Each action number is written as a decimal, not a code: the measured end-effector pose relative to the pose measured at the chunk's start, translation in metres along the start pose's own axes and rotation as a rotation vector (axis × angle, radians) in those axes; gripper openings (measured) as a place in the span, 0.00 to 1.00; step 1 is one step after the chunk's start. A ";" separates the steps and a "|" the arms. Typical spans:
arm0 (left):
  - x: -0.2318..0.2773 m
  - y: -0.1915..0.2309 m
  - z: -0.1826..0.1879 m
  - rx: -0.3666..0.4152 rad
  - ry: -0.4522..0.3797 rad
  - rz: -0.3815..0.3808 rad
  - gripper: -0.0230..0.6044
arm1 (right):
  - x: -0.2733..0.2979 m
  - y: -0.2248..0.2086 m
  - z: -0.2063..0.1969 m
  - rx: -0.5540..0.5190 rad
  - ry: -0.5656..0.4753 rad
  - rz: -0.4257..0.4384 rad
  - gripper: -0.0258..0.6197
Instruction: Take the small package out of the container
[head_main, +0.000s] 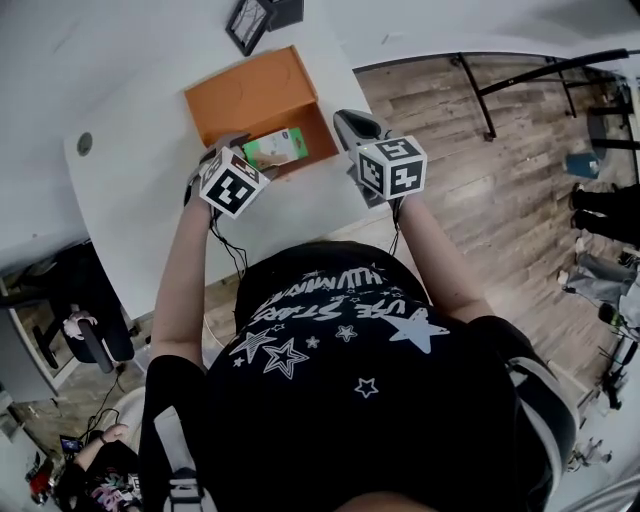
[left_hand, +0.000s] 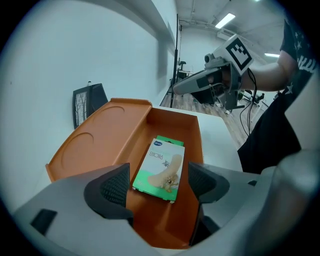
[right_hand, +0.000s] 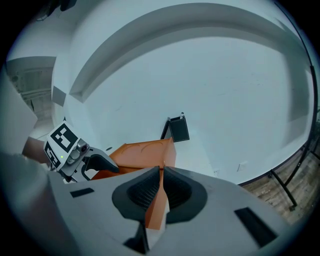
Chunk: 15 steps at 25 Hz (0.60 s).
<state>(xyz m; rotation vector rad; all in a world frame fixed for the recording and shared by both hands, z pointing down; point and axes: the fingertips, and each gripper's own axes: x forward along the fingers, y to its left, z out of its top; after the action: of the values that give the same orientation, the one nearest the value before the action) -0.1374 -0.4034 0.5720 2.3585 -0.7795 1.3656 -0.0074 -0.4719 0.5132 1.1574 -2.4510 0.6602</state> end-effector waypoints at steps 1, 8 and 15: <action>0.003 0.000 -0.001 0.014 0.014 -0.003 0.62 | 0.001 -0.002 0.000 0.001 0.003 -0.003 0.12; 0.015 0.000 -0.006 0.088 0.090 0.016 0.64 | 0.006 -0.003 -0.001 0.001 0.018 -0.010 0.12; 0.029 -0.001 -0.012 0.172 0.186 0.042 0.62 | 0.008 -0.001 -0.002 -0.001 0.022 -0.002 0.12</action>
<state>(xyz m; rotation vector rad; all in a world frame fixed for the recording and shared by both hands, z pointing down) -0.1336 -0.4047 0.6036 2.3071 -0.6870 1.7024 -0.0117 -0.4766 0.5189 1.1458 -2.4320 0.6671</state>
